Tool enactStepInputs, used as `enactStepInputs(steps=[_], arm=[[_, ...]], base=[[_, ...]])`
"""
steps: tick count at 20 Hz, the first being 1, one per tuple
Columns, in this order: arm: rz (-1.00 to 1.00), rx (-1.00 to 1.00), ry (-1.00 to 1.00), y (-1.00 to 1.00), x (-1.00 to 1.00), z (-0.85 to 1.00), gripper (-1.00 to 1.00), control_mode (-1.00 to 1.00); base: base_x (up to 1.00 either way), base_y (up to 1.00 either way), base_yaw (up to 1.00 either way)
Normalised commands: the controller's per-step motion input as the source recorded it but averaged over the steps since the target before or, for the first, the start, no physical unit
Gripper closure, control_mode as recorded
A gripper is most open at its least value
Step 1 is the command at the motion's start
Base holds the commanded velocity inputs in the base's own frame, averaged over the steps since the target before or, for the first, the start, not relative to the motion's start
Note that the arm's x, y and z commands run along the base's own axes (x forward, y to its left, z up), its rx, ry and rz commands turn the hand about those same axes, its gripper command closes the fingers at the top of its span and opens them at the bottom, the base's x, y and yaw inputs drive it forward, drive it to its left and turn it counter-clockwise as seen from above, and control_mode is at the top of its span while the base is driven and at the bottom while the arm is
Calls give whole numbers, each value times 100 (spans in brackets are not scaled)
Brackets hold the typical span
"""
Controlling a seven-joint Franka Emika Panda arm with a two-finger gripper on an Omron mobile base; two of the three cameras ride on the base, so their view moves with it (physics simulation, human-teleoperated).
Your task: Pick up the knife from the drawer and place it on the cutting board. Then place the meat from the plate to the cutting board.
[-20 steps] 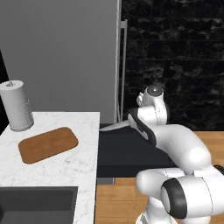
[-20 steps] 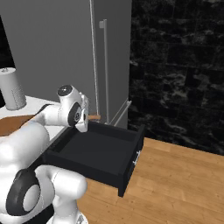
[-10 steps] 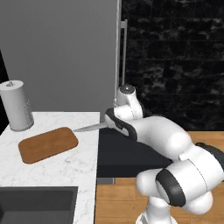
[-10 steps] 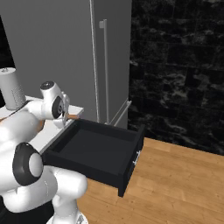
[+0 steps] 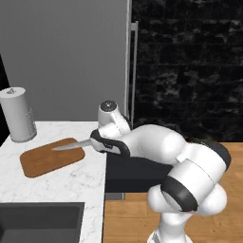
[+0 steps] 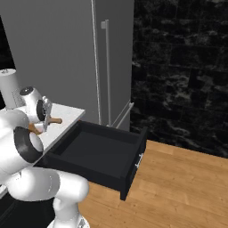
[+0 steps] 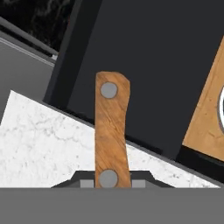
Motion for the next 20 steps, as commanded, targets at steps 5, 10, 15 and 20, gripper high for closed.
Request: enactStepInputs(steps=[5,10,15,20], arm=[[0,-4,0,100,45,-1,100,-100],[3,0,6,86,25,-7,100,-100],[0,0,15,74,41,-29,100,-100],[0,0,14,63,55,-52,100,-100]], base=[[0,0,0],[0,0,0],[0,0,0],[0,0,0]])
